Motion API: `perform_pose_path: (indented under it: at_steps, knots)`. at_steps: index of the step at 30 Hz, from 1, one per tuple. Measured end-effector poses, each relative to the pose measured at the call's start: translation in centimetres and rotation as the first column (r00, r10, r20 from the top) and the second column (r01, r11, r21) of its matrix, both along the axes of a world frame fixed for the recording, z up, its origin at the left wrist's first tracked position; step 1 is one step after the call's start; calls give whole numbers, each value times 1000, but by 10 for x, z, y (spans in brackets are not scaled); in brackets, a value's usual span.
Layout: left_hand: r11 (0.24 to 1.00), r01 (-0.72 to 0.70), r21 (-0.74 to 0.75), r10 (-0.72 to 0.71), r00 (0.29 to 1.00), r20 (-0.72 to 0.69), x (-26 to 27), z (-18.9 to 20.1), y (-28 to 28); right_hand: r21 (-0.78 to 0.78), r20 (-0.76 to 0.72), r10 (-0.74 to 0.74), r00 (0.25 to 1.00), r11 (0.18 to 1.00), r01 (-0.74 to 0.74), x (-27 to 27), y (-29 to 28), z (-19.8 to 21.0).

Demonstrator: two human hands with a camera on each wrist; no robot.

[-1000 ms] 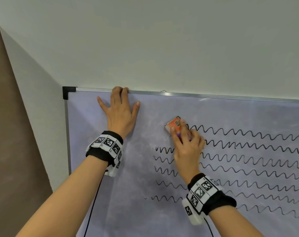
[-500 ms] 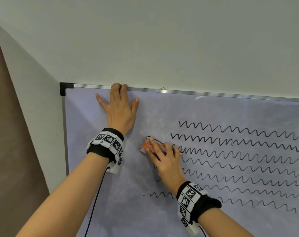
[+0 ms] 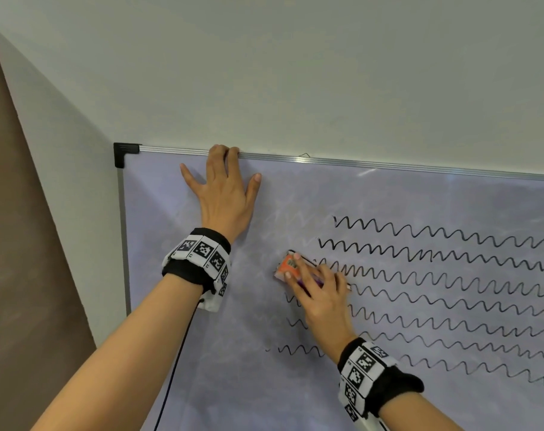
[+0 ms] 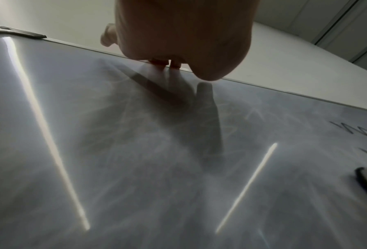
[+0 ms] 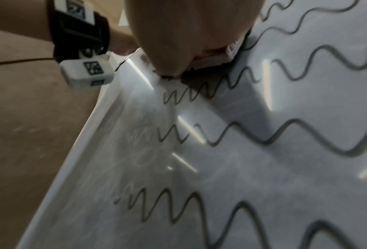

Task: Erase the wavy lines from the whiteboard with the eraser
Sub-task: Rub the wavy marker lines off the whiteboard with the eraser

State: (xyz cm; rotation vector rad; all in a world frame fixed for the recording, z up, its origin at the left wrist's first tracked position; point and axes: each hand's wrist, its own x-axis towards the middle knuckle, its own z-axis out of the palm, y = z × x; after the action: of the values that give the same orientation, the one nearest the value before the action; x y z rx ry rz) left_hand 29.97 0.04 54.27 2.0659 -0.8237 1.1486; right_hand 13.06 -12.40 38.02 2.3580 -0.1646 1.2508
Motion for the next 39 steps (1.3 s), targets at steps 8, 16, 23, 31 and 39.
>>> perform_pose_path:
  at_steps: [8,16,23,31,39]
  knots:
    - [1000,-1,7,1,1000,0,1,0,1,183,250,-82,965,982,36,-28,-44,44]
    - [999,11,46,-12,999,31,-14,5,-8,2,35,-29,999,1000,29,-26,-36,20]
    - [988,76,135,-86,993,76,-36,10,-26,143,283,-71,956,989,32,-16,-46,72]
    - [993,99,66,-105,990,89,-51,8,-42,-41,-7,47,999,998,-47,-25,-49,56]
    - [999,37,34,-39,998,55,-57,7,-50,20,87,44,995,999,-46,-27,-54,56]
